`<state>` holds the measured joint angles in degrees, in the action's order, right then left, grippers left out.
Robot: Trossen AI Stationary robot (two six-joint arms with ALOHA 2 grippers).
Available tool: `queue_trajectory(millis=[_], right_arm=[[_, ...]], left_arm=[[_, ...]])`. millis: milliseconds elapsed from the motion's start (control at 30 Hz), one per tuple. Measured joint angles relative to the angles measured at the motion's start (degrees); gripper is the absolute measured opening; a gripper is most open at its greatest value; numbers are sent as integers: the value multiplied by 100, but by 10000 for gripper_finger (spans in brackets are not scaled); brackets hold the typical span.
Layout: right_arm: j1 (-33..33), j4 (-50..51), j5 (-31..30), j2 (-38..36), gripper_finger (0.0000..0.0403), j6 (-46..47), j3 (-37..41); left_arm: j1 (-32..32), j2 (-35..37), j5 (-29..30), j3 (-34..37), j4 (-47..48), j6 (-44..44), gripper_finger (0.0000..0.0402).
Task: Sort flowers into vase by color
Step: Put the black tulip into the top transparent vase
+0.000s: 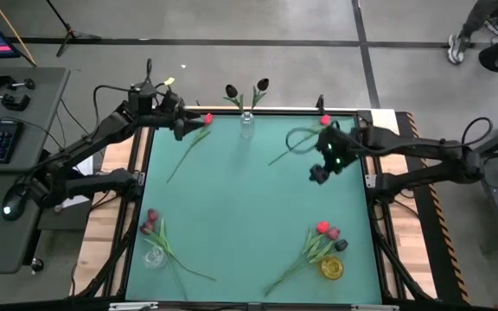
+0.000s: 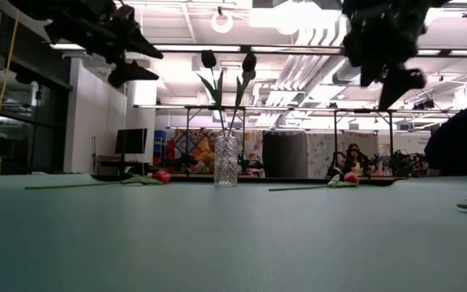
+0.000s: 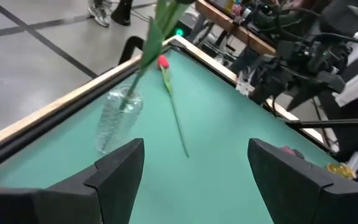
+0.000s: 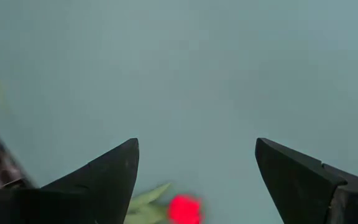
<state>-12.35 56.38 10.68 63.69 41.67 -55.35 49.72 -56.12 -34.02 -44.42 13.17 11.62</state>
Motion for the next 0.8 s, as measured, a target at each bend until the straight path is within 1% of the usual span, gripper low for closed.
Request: queue_trajectory(millis=[167,300,400,600,733,800], right_arm=[[1226,132,-79,-115,309,1665,0],[2244,181,-76,-69,309,2581,0],[2988,312,-68,5,309,3140,0],[4522,969,-59,211,309,4242,0],[5196,1146,-63,373,309,5744,0],[5453,1164,-152,474,309,6446,0]], left_arm=[[-312,0,9,0,-4,108,275],[-626,0,91,0,-7,354,275],[-973,0,492,0,-4,645,275],[-1877,-12,1342,0,0,1170,275],[-2455,-38,1939,0,7,1503,275],[-2683,-50,2177,0,-20,1534,275]])
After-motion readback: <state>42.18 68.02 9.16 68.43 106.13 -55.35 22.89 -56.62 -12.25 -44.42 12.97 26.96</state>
